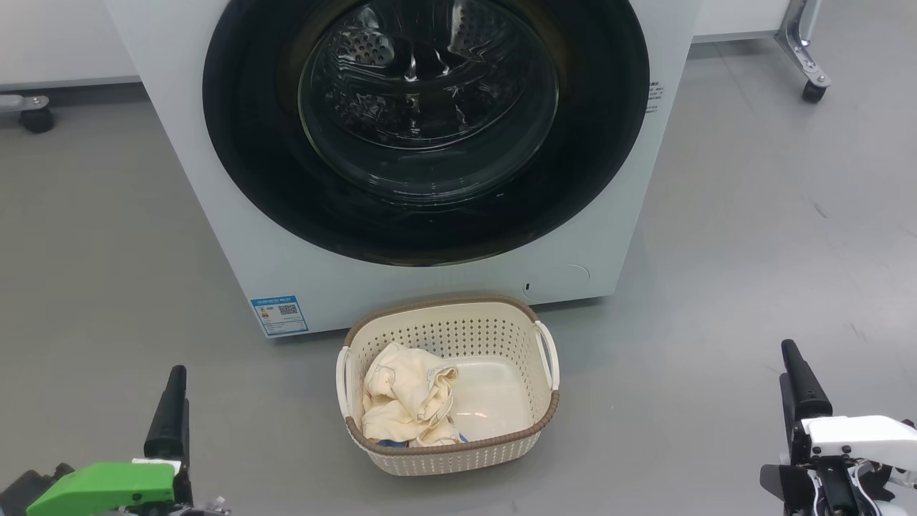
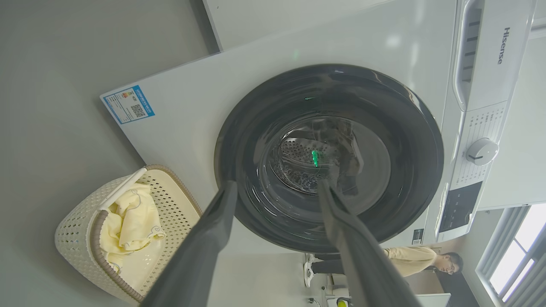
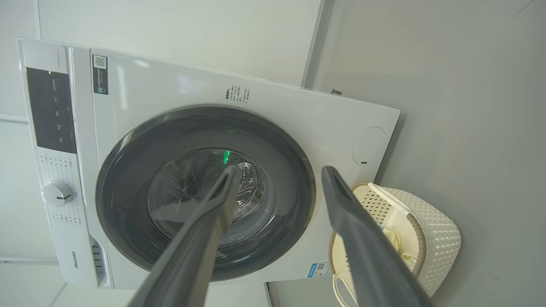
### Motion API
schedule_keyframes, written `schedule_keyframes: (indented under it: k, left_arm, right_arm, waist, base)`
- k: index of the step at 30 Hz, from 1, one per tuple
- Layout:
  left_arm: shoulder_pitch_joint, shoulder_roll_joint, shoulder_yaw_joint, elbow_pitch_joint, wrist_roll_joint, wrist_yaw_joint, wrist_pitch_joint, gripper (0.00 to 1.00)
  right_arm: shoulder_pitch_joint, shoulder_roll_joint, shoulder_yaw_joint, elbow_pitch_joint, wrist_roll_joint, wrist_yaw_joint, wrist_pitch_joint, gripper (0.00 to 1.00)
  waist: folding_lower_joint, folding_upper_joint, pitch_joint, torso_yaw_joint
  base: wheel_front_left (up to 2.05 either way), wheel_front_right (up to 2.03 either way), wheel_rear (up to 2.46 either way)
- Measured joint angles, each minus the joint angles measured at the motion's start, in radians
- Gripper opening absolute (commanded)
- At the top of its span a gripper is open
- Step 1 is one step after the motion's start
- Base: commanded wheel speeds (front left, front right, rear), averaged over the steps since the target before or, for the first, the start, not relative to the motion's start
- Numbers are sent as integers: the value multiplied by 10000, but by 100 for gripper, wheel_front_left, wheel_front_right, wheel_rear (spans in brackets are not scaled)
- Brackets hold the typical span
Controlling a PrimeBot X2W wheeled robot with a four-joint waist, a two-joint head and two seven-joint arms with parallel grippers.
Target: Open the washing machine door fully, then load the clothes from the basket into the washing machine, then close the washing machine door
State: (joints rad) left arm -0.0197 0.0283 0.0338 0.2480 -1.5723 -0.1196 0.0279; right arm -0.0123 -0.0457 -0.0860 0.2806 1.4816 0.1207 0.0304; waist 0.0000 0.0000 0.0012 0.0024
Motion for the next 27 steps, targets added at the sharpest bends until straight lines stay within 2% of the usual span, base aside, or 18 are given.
schedule_keyframes:
  k: [6, 17, 22, 27]
  left_arm:
    - [0, 284, -121, -63, 734, 0, -330, 100]
    - [0, 832, -746, -84, 3076, 0, -744, 100]
    - [-5, 938, -1007, -119, 4105, 86, -943, 100]
    - [-14, 1032, -1166, -232, 5099, 238, -1101, 100]
  right_arm:
    - [-4, -221, 190, -2, -725, 0, -278, 100]
    - [-98, -734, 849, -10, -2686, -19, -717, 100]
    - [-232, -1141, 1244, -44, -3977, -198, -915, 100]
    - [-244, -1218, 1590, -40, -4947, -428, -1085, 100]
  waist:
    - [0, 0, -6, 11]
    - [0, 0, -30, 49]
    - [0, 0, -40, 63]
    - [0, 0, -49, 73]
  base:
    - [0, 0, 0]
    - [0, 0, 0]
    - [0, 0, 0]
    - [0, 0, 0]
